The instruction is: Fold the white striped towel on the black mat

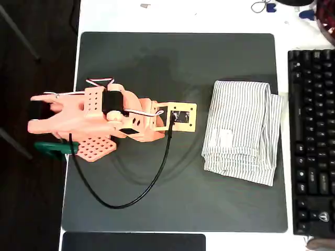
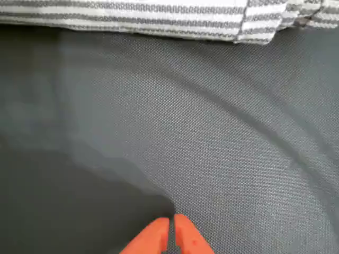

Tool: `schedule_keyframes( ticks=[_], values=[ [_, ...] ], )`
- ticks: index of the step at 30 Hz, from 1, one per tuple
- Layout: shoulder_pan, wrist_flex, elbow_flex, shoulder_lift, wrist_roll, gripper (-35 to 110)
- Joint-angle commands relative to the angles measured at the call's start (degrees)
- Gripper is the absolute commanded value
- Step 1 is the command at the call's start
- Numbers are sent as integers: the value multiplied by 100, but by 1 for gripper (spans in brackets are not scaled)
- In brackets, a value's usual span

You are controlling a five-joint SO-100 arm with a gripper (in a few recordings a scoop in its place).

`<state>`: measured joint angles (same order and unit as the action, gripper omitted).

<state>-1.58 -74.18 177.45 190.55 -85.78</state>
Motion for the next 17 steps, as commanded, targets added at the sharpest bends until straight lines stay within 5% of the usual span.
schedule_keyframes(
  ticks=[1, 17],
  values=[
    [44, -70, 97, 35, -70, 0],
    [62, -70, 97, 44, -53, 0]
  ],
)
